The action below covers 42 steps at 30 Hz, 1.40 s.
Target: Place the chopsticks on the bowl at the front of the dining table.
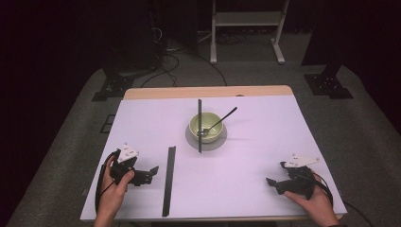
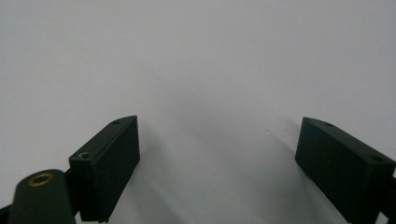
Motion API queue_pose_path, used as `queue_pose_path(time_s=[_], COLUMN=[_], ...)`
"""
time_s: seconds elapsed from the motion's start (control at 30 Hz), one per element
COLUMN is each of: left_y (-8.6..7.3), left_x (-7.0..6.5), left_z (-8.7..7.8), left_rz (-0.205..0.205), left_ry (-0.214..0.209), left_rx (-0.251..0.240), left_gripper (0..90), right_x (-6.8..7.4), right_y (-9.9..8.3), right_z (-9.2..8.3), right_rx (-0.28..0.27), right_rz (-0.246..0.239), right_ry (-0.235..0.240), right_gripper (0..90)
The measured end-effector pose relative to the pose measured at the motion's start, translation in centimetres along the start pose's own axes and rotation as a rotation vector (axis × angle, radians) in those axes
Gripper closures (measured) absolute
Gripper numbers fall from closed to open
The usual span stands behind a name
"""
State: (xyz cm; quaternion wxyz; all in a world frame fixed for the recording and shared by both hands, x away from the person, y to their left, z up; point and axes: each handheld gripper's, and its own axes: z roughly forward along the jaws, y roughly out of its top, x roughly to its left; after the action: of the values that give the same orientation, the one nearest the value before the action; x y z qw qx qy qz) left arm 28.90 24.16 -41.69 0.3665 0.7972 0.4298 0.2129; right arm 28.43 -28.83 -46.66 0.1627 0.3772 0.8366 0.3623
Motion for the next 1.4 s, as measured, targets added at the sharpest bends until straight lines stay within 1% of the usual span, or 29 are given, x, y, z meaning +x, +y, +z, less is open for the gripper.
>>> queue_pose_path(time_s=[0.37, 0.43, 0.53, 0.67, 0.8, 0.9, 0.93, 1.0, 1.17, 1.23, 1.3, 1.4], left_y=[-1.6, -2.1, -2.3, -2.8, -3.2, -3.5, -3.5, -3.7, -4.0, -4.1, -4.2, -4.2], left_x=[0.0, 0.0, -0.1, 0.0, 0.0, 0.0, 0.0, 0.0, 0.1, 0.1, 0.2, 0.2], left_z=[-0.3, -0.2, -0.1, -0.1, 0.1, 0.2, 0.2, 0.4, 0.7, 0.8, 0.8, 0.8], left_rz=[0.005, 0.012, 0.009, 0.019, 0.016, 0.023, 0.035, 0.041, 0.035, 0.022, 0.021, 0.009], left_ry=[0.017, 0.019, 0.019, 0.029, 0.031, 0.037, 0.042, 0.048, 0.049, 0.042, 0.038, 0.034], left_rx=[0.035, 0.056, 0.064, 0.087, 0.103, 0.119, 0.130, 0.141, 0.161, 0.159, 0.160, 0.157], left_gripper=[0.2, 0.2, 0.3, 0.2, 0.2, 0.2, 0.2, 0.2, 0.2, 0.2, 0.2, 0.2], right_x=[0.0, 0.0, 0.0, 0.0, 0.0, 0.0, 0.0, 0.0, 0.0, 0.0, 0.0, 0.0], right_y=[0.0, 0.0, 0.0, 0.0, 0.0, 0.0, 0.0, 0.0, 0.0, 0.0, 0.0, 0.0], right_z=[0.0, 0.0, 0.0, 0.0, 0.0, 0.0, 0.0, 0.0, 0.0, 0.0, 0.0, 0.0], right_rx=[0.000, 0.000, 0.000, 0.000, 0.000, 0.000, 0.000, 0.000, -0.001, 0.000, 0.000, 0.000], right_rz=[0.000, 0.000, 0.000, 0.000, 0.000, 0.000, 0.000, 0.000, 0.000, 0.000, 0.000, 0.000], right_ry=[0.000, 0.000, 0.000, 0.000, 0.000, 0.000, 0.000, 0.000, 0.000, 0.000, 0.000, 0.000], right_gripper=[12.1, 12.2, 12.2, 12.1, 12.1, 12.2, 12.1, 12.1, 12.2, 12.1, 12.1, 12.2])
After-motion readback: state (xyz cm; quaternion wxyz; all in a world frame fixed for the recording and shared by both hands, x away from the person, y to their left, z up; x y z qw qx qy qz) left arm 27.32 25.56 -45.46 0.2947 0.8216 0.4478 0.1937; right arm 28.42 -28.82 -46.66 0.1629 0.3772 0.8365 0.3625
